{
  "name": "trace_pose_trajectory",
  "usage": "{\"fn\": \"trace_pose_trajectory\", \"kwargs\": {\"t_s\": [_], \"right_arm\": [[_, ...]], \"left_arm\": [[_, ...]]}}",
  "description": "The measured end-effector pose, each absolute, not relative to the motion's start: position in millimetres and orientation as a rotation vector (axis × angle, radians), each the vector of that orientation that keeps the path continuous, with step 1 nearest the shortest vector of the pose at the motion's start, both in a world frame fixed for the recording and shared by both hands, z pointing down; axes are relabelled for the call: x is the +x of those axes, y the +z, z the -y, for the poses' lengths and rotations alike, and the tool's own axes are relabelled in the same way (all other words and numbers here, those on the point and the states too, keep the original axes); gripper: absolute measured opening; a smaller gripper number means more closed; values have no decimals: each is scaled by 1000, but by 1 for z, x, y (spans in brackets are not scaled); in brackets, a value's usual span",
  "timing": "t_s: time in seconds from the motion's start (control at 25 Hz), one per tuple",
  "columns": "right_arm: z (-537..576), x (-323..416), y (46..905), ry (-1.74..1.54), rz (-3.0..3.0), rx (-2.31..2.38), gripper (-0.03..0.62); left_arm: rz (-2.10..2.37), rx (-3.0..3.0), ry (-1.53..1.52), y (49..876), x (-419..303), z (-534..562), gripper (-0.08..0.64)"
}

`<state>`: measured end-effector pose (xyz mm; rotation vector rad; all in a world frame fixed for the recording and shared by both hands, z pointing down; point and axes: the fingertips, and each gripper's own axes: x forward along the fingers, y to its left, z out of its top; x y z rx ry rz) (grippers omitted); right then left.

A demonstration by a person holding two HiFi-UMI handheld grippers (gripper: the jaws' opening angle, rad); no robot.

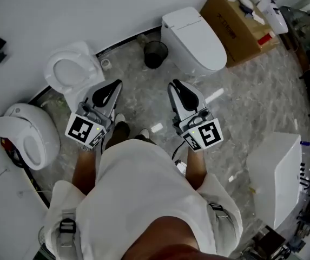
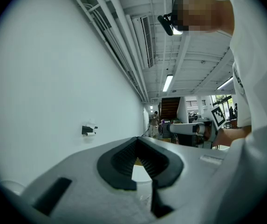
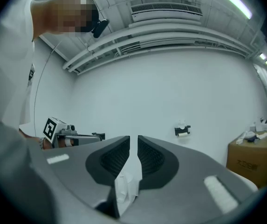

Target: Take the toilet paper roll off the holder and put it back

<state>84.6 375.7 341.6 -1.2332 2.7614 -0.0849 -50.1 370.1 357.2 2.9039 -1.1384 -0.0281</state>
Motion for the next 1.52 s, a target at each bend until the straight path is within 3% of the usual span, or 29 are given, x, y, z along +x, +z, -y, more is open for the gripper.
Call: {"fn": "trace_pose_trajectory", "kwargs": {"t_s": [0.6, 0.92, 1.24, 1.52], "right_arm": [[-380, 100, 368, -124, -2769, -1182, 51], [-353, 105, 368, 26, -2832, -1247, 57], [-265, 102, 383, 7, -2829, -1342, 58], [-116, 74, 390, -67, -2791, -1445, 60]], "left_arm": [[1209, 2880, 36, 375, -41, -383, -2], [1157, 2925, 25, 374, -26, -349, -2], [1062, 2928, -9, 392, -29, -253, -2], [934, 2930, 20, 403, -53, -105, -2]]}}
